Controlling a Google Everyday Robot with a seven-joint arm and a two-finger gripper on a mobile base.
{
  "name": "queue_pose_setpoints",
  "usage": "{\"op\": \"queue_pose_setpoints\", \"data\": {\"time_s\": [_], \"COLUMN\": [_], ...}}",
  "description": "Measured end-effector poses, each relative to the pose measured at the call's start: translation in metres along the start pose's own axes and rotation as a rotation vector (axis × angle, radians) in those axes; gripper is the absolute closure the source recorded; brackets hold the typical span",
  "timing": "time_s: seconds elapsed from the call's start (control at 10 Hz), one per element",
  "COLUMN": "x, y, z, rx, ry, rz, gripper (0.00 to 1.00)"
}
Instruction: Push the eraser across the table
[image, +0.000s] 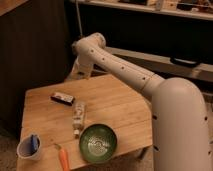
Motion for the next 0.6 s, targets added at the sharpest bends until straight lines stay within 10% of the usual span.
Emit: {"op": "queue_pose_setpoints", "data": {"time_s": [0.3,0.6], "x": [-0.0032,-0.0019], "y": [-0.0091,-0.0093], "z": [0.0042,0.0036], "rx": [0.078,0.076], "ry": [-0.03,-0.028], "rz": [0.222,0.23], "gripper": [0.54,0.38]}}
